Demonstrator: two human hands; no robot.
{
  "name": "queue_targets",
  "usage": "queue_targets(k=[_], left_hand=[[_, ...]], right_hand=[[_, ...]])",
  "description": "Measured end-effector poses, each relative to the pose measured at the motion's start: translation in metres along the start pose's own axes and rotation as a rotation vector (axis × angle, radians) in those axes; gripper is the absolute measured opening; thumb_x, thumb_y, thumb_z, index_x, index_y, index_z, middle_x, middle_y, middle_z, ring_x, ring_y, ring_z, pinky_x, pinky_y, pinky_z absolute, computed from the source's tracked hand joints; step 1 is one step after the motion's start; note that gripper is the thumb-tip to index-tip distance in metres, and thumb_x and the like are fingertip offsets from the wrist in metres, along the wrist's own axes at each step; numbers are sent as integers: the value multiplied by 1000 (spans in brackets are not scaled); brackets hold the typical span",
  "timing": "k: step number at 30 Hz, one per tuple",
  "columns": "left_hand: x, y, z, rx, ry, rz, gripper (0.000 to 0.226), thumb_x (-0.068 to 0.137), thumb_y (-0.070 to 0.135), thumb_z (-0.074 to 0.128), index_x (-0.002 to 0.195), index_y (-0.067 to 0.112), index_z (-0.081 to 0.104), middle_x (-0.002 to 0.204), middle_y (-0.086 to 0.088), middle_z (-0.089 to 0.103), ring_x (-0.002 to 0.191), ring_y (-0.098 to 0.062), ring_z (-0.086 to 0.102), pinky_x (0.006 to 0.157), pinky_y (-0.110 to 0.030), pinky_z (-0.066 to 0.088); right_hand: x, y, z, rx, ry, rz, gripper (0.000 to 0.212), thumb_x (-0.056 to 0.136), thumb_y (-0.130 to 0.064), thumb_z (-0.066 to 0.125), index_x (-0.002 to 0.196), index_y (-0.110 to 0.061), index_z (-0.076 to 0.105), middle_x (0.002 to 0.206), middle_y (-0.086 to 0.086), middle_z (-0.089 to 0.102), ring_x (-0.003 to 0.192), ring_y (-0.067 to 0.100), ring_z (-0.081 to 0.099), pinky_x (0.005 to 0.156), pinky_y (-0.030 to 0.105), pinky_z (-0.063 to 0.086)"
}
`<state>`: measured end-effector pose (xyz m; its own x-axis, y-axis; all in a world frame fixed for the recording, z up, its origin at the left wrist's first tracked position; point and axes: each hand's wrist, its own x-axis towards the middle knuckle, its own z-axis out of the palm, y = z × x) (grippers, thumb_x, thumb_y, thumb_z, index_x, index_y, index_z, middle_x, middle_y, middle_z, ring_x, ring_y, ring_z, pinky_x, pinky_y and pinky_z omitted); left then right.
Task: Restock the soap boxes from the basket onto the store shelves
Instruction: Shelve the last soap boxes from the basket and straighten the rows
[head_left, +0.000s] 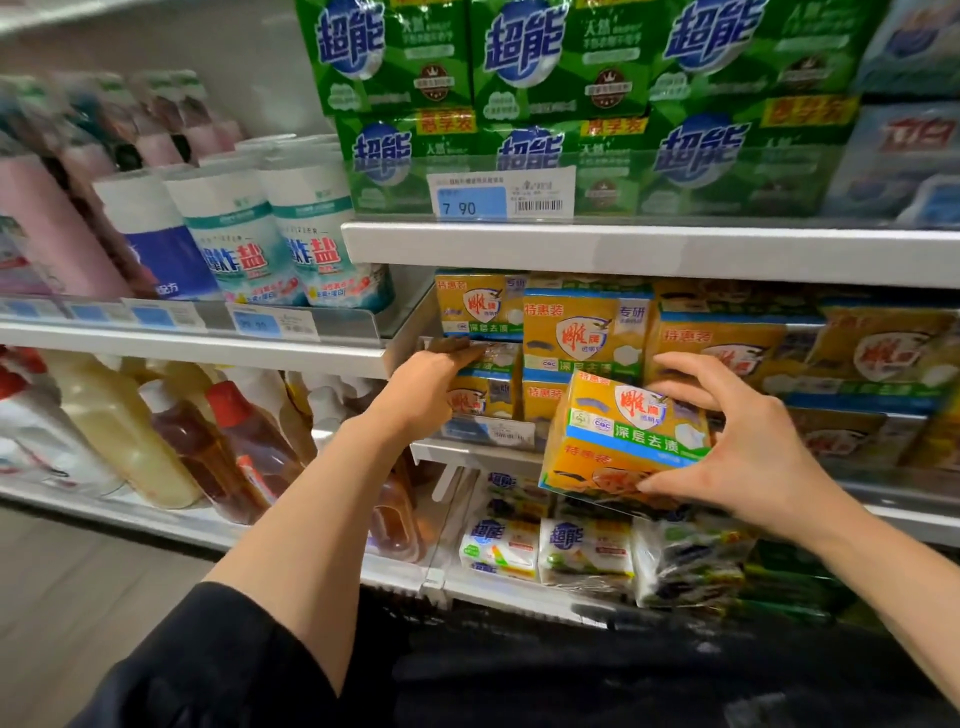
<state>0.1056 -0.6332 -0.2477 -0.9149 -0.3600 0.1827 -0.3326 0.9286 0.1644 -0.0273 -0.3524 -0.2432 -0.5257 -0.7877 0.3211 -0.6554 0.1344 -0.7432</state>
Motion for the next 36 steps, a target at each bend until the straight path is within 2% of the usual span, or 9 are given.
queue_targets(k=[4, 9, 13, 16, 19, 24, 29, 33, 36], left_hand=[[-11, 0, 0, -28, -20, -8, 59, 93, 5, 58, 147, 15, 37, 143, -11, 50, 126, -27, 52, 106, -34, 42], [-38, 12, -3, -197, 179, -55, 57, 86, -4, 62, 139, 9, 49, 135, -11, 56, 123, -27, 55, 100, -30, 44], [-58, 29, -21, -536, 136, 11, 89, 66, 25, 87, 143, 17, 45, 140, 5, 51, 128, -10, 49, 104, -24, 42], [-67, 45, -29, -690, 14, 104, 103, 58, 48, 87, 146, 26, 40, 145, 13, 47, 136, -3, 40, 110, -28, 35], [-72, 59, -29, -713, 7, 122, 107, 55, 55, 86, 146, 25, 39, 143, 13, 48, 135, -3, 41, 111, -27, 33], [-72, 79, -28, -806, 19, 75, 95, 63, 31, 85, 145, 25, 37, 134, 13, 56, 125, 2, 50, 102, -15, 41], [-67, 79, -27, -941, 7, -26, 89, 67, 27, 79, 145, 25, 37, 129, 9, 58, 120, -2, 55, 98, -33, 51], [-65, 75, -27, -940, -17, -49, 92, 64, 29, 81, 145, 23, 39, 128, 6, 57, 115, -9, 59, 86, -31, 57], [-64, 76, -29, -952, 12, -78, 76, 69, 23, 81, 137, 17, 47, 121, 0, 63, 107, -10, 65, 75, -28, 58]], right_hand=[[-1, 1, 1, 3, -6, 15, 104, 44, -13, 94, 133, -30, 43, 120, -10, 56, 102, -21, 48, 68, 5, 50], [-1, -5, 1, 17, 9, 12, 106, 43, -14, 95, 134, -30, 43, 124, -5, 58, 102, -14, 52, 73, 13, 55], [-1, -15, 3, 52, 41, -17, 106, 42, -13, 96, 132, -35, 44, 123, -6, 61, 106, -12, 55, 76, 19, 57], [-1, -22, 7, 62, 66, -58, 104, 46, -9, 94, 134, -33, 43, 126, -4, 61, 107, -11, 55, 76, 21, 57], [1, -26, 12, 72, 83, -89, 103, 48, -7, 92, 135, -33, 43, 128, -2, 60, 108, -11, 55, 76, 25, 59], [4, -30, 15, 98, 76, -92, 104, 47, -13, 93, 136, -33, 42, 127, -4, 60, 108, -11, 55, 77, 25, 59], [10, -29, 14, 152, 47, -48, 112, 44, -26, 95, 139, -35, 37, 122, -9, 62, 114, 3, 58, 84, 33, 58], [12, -30, 16, 201, 4, -40, 110, 48, -27, 93, 142, -34, 35, 122, -9, 62, 116, 1, 56, 82, 31, 58], [12, -33, 19, 217, 17, -41, 105, 50, -39, 86, 142, -34, 35, 121, -9, 64, 114, 0, 57, 80, 28, 58]])
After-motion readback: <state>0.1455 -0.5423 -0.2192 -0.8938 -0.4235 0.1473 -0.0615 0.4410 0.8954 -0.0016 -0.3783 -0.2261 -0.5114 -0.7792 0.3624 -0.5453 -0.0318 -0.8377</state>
